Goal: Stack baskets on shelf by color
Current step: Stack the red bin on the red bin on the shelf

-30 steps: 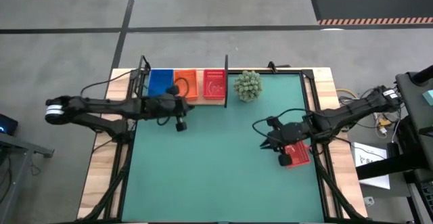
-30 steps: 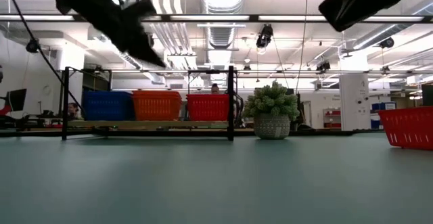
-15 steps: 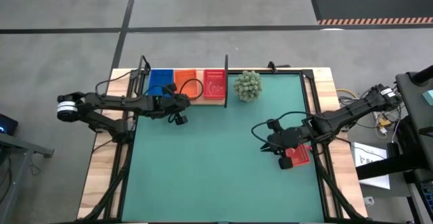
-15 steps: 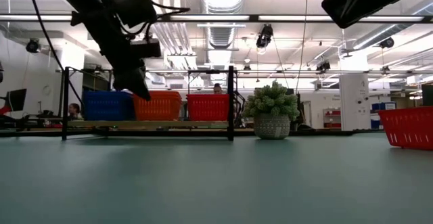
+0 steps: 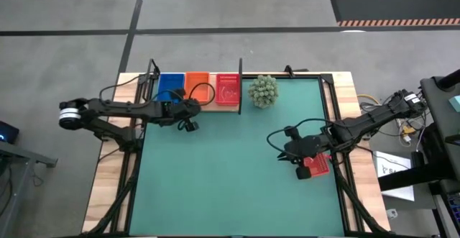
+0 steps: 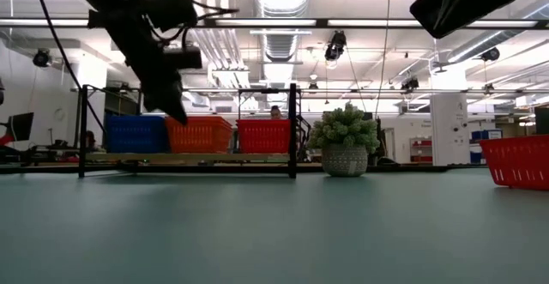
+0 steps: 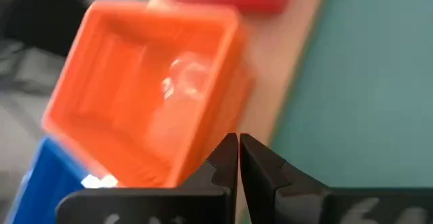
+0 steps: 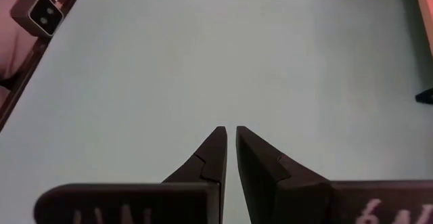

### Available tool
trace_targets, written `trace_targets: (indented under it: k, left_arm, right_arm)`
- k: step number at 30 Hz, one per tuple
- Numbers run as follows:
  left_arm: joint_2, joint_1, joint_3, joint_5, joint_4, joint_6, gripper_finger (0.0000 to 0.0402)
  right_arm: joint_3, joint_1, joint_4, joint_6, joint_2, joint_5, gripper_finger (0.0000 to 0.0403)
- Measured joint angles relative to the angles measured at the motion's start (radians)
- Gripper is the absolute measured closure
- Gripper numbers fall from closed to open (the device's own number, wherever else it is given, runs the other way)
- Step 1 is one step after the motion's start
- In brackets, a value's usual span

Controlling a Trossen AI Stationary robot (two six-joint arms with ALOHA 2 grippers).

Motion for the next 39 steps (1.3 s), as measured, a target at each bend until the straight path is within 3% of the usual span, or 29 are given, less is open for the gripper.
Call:
trace_targets:
  k: [4, 8, 16, 21, 25, 31, 39]
  left_arm:
    - [-0.017, -0.045, 0.03, 0.15, 0.069, -0.001, 0.0401]
    - [-0.05, -0.132, 0.029, 0.214, 0.252, 0.027, 0.0401]
    - [-0.059, -0.296, -0.012, 0.223, 0.586, 0.136, 0.0402]
    - [-0.057, -0.32, -0.012, 0.222, 0.613, 0.137, 0.0402]
    - [-0.057, -0.32, -0.013, 0.221, 0.609, 0.138, 0.0402]
    - [-0.057, -0.319, -0.013, 0.219, 0.61, 0.138, 0.0402]
    - [-0.058, -0.32, -0.013, 0.22, 0.61, 0.131, 0.0402]
  right_arm:
    - [0.0, 0.0, -0.001, 0.035, 0.0, 0.0, 0.0376]
    - [0.0, 0.0, -0.001, 0.072, 0.0, -0.004, 0.0376]
    - [0.0, 0.005, -0.037, 0.207, 0.009, -0.063, 0.0376]
    - [0.003, 0.029, -0.091, 0.292, 0.049, -0.102, 0.0376]
    - [0.073, 0.062, -0.289, 0.335, 0.108, -0.163, 0.0376]
    - [0.222, 0.228, -0.712, 0.371, 0.204, -0.212, 0.0376]
    - [0.247, 0.473, -0.713, 0.489, 0.253, -0.092, 0.0353]
